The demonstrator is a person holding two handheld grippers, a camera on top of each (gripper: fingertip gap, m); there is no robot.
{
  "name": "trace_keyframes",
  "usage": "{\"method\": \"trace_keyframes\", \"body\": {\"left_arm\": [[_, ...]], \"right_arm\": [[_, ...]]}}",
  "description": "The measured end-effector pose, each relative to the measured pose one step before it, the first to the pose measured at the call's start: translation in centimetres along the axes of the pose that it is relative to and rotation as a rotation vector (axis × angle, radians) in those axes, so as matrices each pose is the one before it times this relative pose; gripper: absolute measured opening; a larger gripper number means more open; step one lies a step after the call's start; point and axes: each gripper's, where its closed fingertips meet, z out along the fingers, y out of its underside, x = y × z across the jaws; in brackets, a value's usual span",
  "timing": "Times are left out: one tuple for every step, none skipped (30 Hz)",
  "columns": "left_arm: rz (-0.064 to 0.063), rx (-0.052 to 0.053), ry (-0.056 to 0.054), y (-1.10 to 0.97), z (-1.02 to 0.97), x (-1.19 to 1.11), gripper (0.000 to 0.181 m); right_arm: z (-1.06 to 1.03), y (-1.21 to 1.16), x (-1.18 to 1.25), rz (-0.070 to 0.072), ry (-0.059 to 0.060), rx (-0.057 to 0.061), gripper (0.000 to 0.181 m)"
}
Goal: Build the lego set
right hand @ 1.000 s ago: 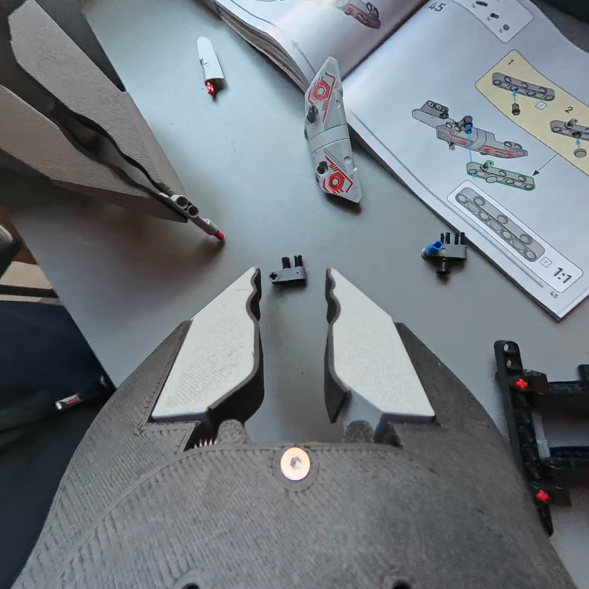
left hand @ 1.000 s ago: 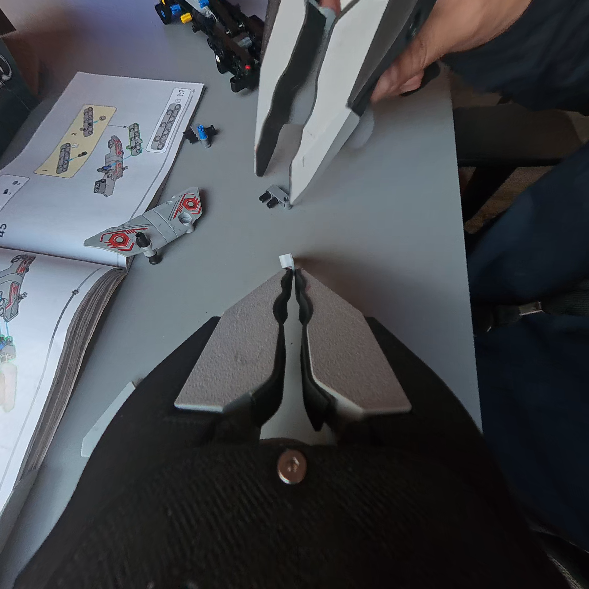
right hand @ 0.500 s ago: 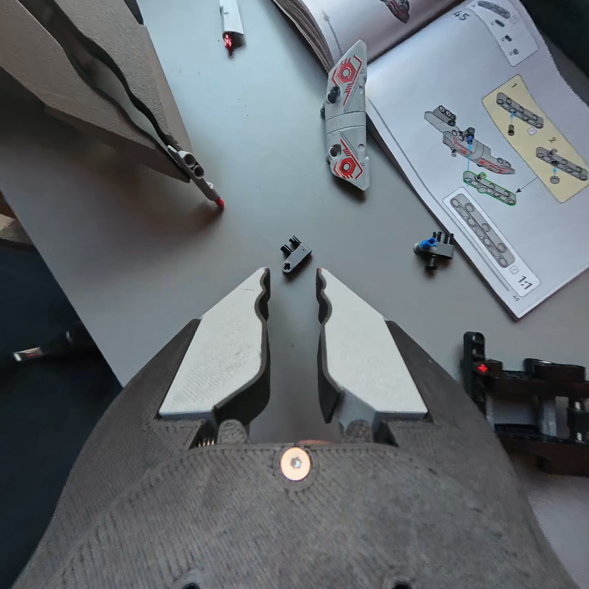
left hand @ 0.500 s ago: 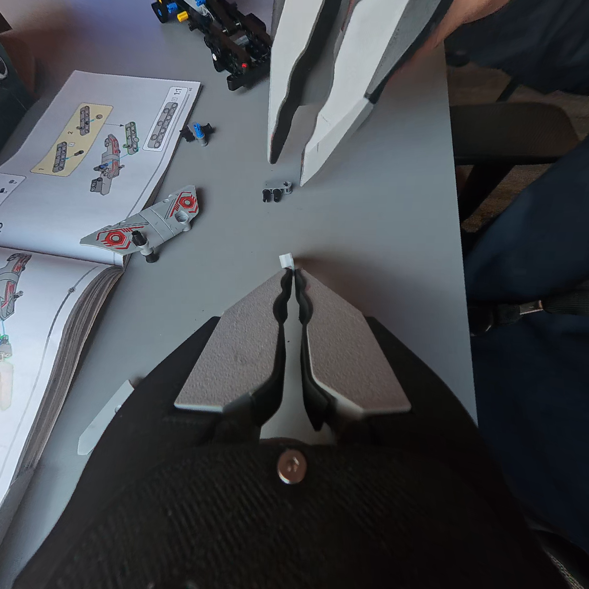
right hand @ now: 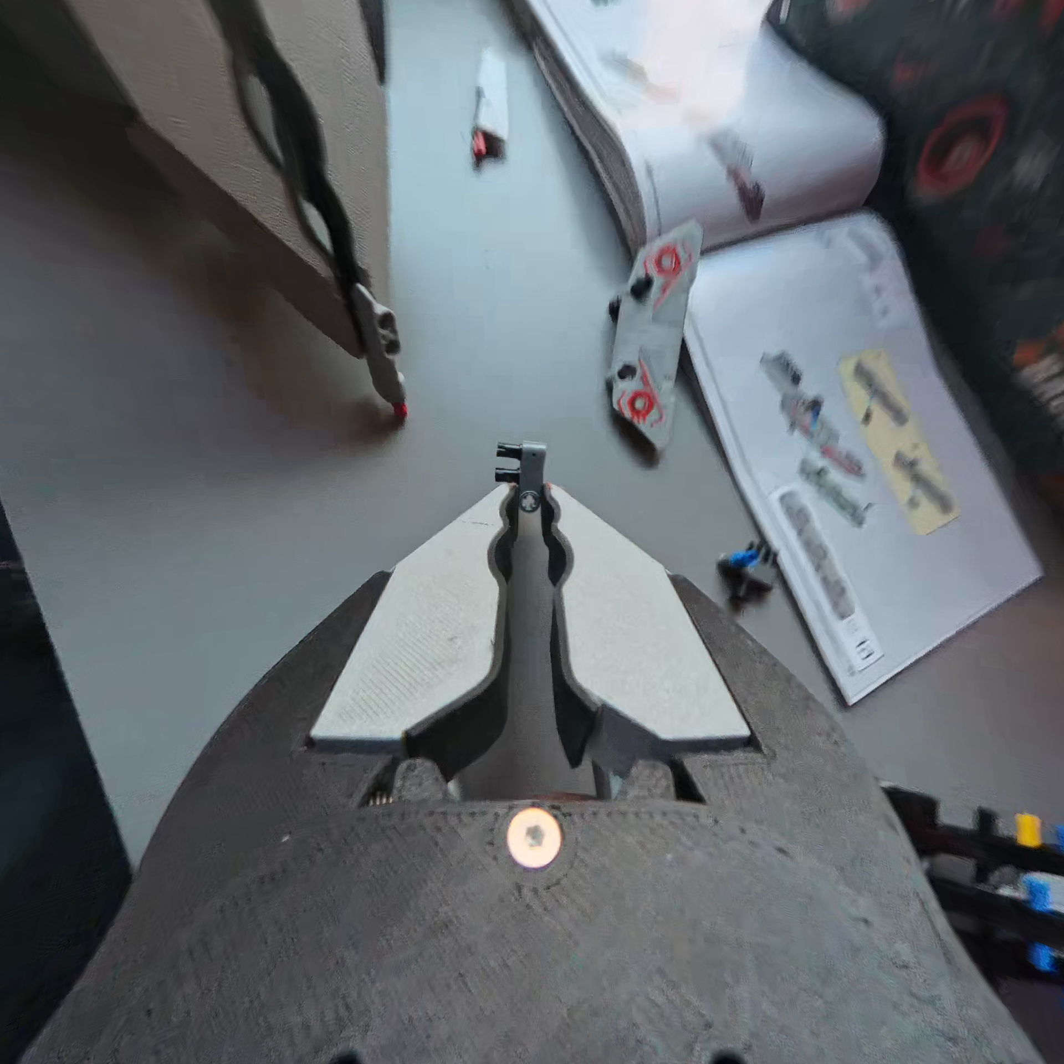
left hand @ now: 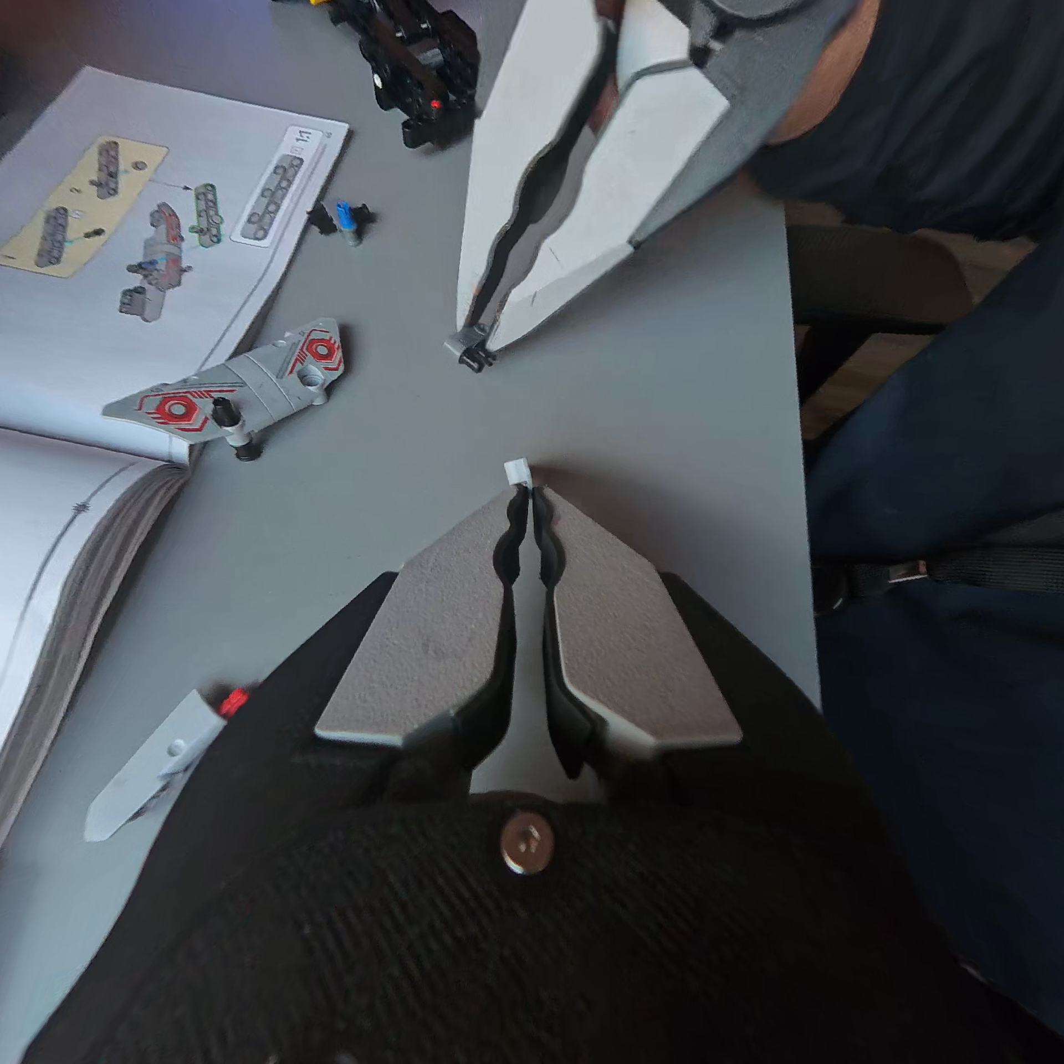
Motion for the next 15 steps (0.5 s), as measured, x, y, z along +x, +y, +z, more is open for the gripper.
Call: {"method": "trace_keyframes", "body": {"left_arm": [[-0.0312, 0.0037, 0.0140, -0.088, 0.032, -0.095, 0.000], [-0.0248, 0.0135, 0.0101, -0.219, -0.063, -0.125, 0.000], [-0.0153, 0.0296, 0.0179, -0.398, -0.212, 0.070, 0.000], [-0.0073, 0.0427, 0.0273, -0.567, -0.305, 0.304, 0.000], [-0.0098, 0.0496, 0.0334, -0.644, -0.335, 0.445, 0.000], [-0.0222, 0.0439, 0.0350, -0.537, -0.285, 0.405, 0.000], [-0.0280, 0.0335, 0.0318, -0.387, -0.220, 0.318, 0.000], [-0.0208, 0.0263, 0.0212, -0.297, -0.189, 0.187, 0.000], [-0.0104, 0.0263, 0.0105, -0.324, -0.176, 0.093, 0.000], [-0.0112, 0.0189, 0.0005, -0.229, -0.138, -0.068, 0.000], [-0.0129, 0.0106, -0.0084, -0.141, -0.105, -0.235, 0.000], [-0.0103, 0.0062, -0.0033, -0.081, -0.054, -0.140, 0.000], [-0.0063, -0.0010, -0.0007, 0.009, 0.018, -0.081, 0.000], [-0.0092, -0.0079, -0.0021, 0.088, 0.072, -0.115, 0.000], [-0.0138, -0.0134, 0.0000, 0.156, 0.125, -0.142, 0.000]], "right_arm": [[-0.224, -0.870, -0.133, -0.0687, 0.0311, 0.0501, 0.004], [-0.333, -1.133, -0.458, -0.0768, 0.0153, 0.0638, 0.005], [-0.380, -1.294, -0.586, -0.0754, 0.0089, 0.0705, 0.004], [-0.285, -1.102, -0.156, -0.0569, 0.0294, 0.0564, 0.004], [-0.130, -0.689, 0.127, -0.0373, 0.0320, 0.0315, 0.004], [-0.049, -0.409, 0.361, -0.0203, 0.0356, 0.0178, 0.005], [-0.020, -0.322, 0.439, -0.0073, 0.0327, 0.0162, 0.004], [0.025, -0.200, 0.252, 0.0026, 0.0155, 0.0087, 0.004], [0.023, -0.158, 0.070, 0.0020, 0.0052, 0.0031, 0.004], [-0.021, -0.282, -0.031, -0.0114, 0.0055, 0.0105, 0.004], [-0.053, -0.307, -0.107, -0.0214, 0.0076, 0.0095, 0.004], [0.016, -0.136, -0.099, -0.0204, 0.0093, -0.0047, 0.004], [0.111, 0.093, -0.040, -0.0171, 0.0099, -0.0184, 0.004], [0.201, 0.401, -0.056, -0.0165, 0.0042, -0.0318, 0.004], [0.260, 0.738, -0.070, -0.0127, -0.0013, -0.0467, 0.004]]}}
